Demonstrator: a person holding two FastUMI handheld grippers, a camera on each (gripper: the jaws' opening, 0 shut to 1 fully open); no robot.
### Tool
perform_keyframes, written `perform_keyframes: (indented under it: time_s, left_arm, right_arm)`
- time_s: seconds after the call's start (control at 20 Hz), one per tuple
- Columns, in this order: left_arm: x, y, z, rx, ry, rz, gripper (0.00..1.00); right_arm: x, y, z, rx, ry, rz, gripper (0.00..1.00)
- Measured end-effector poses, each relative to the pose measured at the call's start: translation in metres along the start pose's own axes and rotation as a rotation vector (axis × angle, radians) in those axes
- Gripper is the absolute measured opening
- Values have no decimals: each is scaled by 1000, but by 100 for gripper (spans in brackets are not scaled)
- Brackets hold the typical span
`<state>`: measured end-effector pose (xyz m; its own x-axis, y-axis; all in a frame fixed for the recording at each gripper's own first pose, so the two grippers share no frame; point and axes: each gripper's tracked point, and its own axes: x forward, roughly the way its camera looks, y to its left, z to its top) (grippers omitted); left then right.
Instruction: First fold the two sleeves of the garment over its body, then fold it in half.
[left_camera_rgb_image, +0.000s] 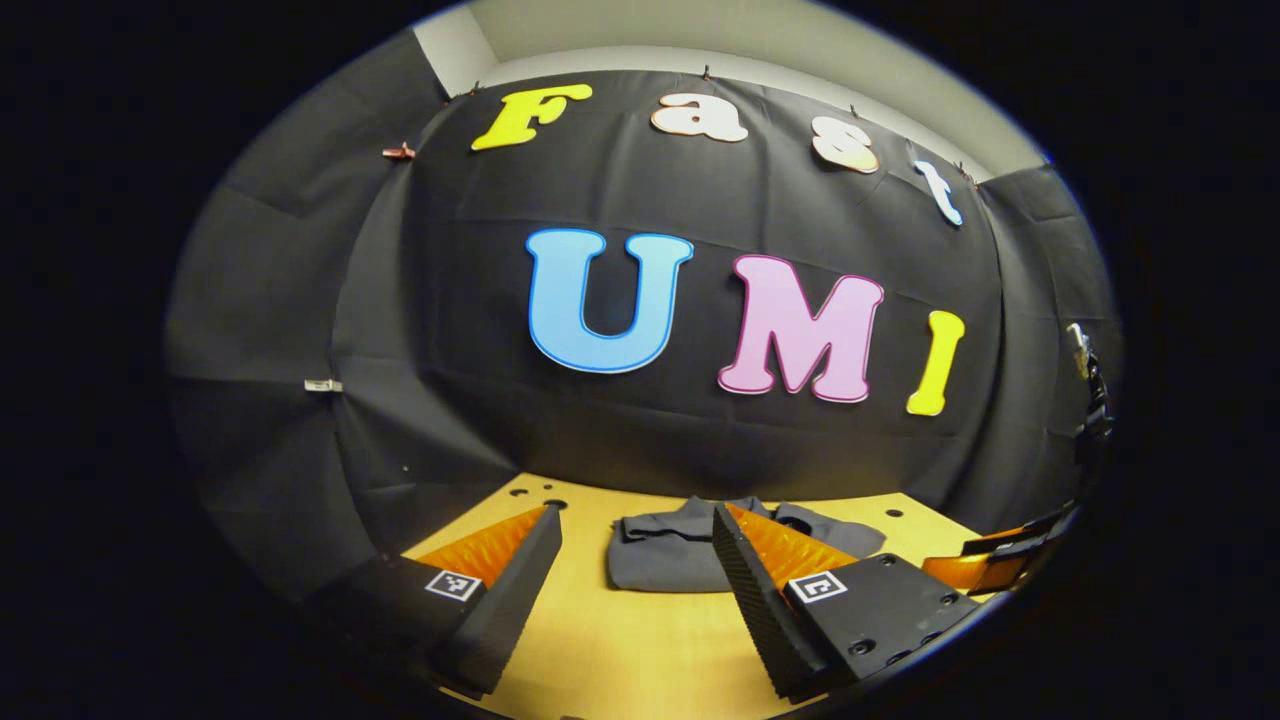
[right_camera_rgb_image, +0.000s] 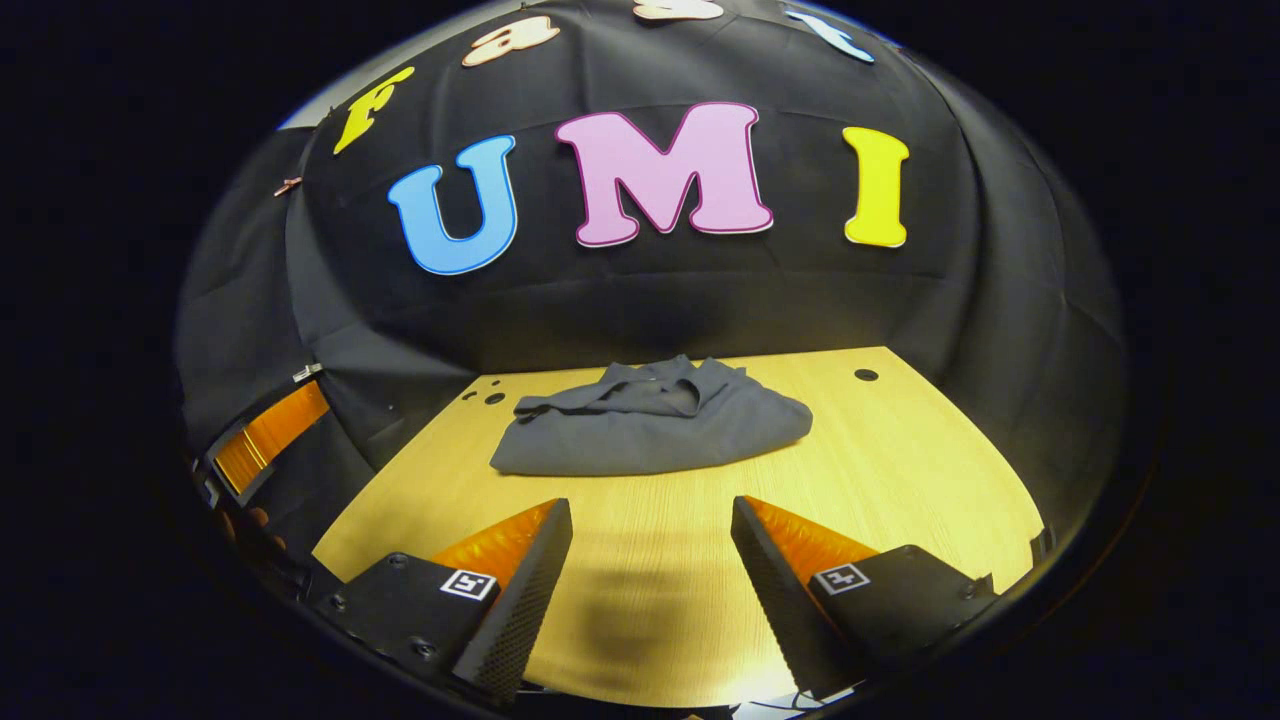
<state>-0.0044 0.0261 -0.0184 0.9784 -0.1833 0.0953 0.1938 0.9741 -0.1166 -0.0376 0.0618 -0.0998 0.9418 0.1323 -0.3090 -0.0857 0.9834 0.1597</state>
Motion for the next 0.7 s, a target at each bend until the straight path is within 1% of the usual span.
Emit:
perform_keyframes:
  time_s: [0.1, 0.15, 0.2, 0.3, 0.4, 0.7]
  left_arm:
    - [5, -11, -5, 12, 39, -28, 96]
    - [4, -10, -10, 20, 60, -30, 100]
    - [3, -12, -15, 27, 81, -35, 96]
    - [3, -13, -23, 32, 117, -33, 96]
    - [3, -12, -29, 31, 142, -28, 96]
    - [1, -13, -37, 8, 169, -38, 96]
  right_arm:
    - [-9, -2, -9, 21, 14, -10, 99]
    - [-11, -1, -16, 25, 35, -9, 99]
    - [-13, -3, -26, 31, 63, -7, 98]
    - [-15, 2, -34, 55, 94, 14, 99]
    - [-17, 1, -35, 52, 98, 16, 99]
    - [-17, 1, -45, 62, 131, 21, 99]
